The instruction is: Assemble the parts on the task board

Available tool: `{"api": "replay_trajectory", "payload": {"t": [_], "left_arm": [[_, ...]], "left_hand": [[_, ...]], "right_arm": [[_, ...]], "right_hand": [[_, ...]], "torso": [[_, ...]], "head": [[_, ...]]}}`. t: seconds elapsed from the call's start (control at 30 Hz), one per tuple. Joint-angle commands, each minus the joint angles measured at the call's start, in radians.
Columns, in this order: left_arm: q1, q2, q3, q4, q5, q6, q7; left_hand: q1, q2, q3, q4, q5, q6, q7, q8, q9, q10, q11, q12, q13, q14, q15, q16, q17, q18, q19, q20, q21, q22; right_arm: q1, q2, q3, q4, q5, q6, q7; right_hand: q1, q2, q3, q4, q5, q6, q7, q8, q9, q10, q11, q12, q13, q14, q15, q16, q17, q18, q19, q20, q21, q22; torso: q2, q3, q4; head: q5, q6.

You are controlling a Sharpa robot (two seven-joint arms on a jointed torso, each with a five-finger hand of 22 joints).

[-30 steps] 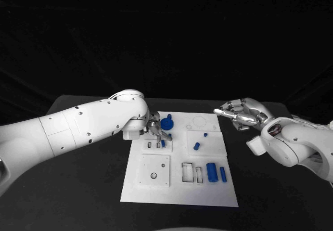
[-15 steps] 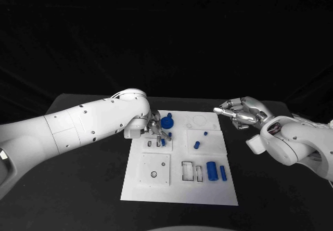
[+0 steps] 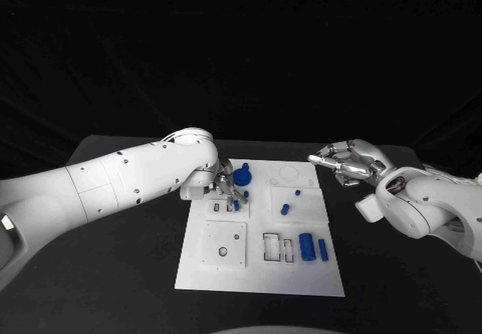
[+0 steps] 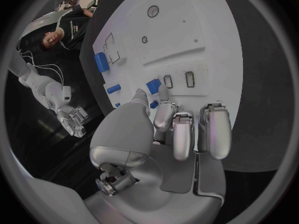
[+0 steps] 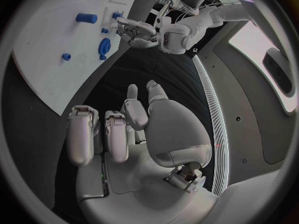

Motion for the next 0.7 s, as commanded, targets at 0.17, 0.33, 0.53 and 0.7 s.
{"api": "replay_trajectory", "payload": {"t": [0.17, 0.33, 0.53, 0.7], "left_arm": [[-0.001, 0.01, -0.002, -0.008, -0.004, 0.017, -0.003], [-0.002, 0.013, -0.002, -0.009, -0.004, 0.019, -0.003], [-0.003, 0.015, -0.003, -0.011, -0.004, 0.02, -0.003], [-0.003, 0.016, -0.004, -0.012, -0.004, 0.021, -0.003]], "left_hand": [[0.031, 0.0, 0.023, -0.005, 0.006, -0.008, 0.001, -0.006, 0.008, 0.007, 0.001, 0.005, 0.002, 0.103, -0.008, 0.003, 0.263, -0.021, 0.047, -0.004, 0.003, 0.06], [0.036, -0.001, 0.027, -0.006, 0.006, -0.008, 0.001, -0.006, 0.01, 0.008, 0.001, 0.005, 0.003, 0.103, -0.008, 0.003, 0.263, -0.021, 0.047, -0.004, 0.003, 0.062], [0.039, -0.003, 0.028, -0.007, 0.005, -0.008, 0.001, -0.006, 0.011, 0.009, 0.001, 0.006, 0.004, 0.103, -0.008, 0.003, 0.263, -0.021, 0.047, -0.004, 0.004, 0.063], [0.044, -0.006, 0.031, -0.009, 0.005, -0.008, 0.001, -0.007, 0.013, 0.008, 0.001, 0.006, 0.004, 0.103, -0.008, 0.003, 0.263, -0.021, 0.047, -0.004, 0.004, 0.064]], "right_arm": [[-0.001, 0.002, 0.0, -0.001, -0.002, 0.012, 0.007], [-0.001, 0.003, 0.0, -0.001, -0.002, 0.014, 0.007], [-0.001, 0.004, 0.0, -0.002, -0.002, 0.016, 0.006], [-0.001, 0.005, 0.0, -0.003, -0.001, 0.017, 0.006]], "right_hand": [[0.008, 0.006, -0.007, 0.0, 0.004, -0.008, 0.003, -0.007, 0.0, 0.112, -0.002, 0.431, 0.382, 0.108, 0.007, 0.004, 0.263, -0.011, -0.003, 0.008, 0.001, 0.018], [0.009, 0.007, -0.007, 0.0, 0.004, -0.008, 0.003, -0.008, 0.0, 0.112, -0.002, 0.431, 0.382, 0.108, 0.007, 0.004, 0.263, -0.011, -0.003, 0.008, 0.001, 0.018], [0.011, 0.008, -0.006, 0.0, 0.004, -0.008, 0.003, -0.01, -0.001, 0.112, -0.001, 0.431, 0.382, 0.108, 0.007, 0.004, 0.263, -0.011, -0.003, 0.008, 0.002, 0.019], [0.011, 0.008, -0.006, 0.0, 0.004, -0.008, 0.003, -0.01, -0.001, 0.112, -0.001, 0.431, 0.382, 0.108, 0.007, 0.004, 0.263, -0.011, -0.003, 0.008, 0.002, 0.019]], "torso": [[0.001, 0.0002, 0.0007], [0.0, 0.0009, 0.0015], [0.0, 0.0011, 0.0024], [0.0, 0.0013, 0.0033]], "head": [[0.0, -0.003], [-0.001, -0.005], [-0.001, -0.007], [-0.001, -0.008]]}}
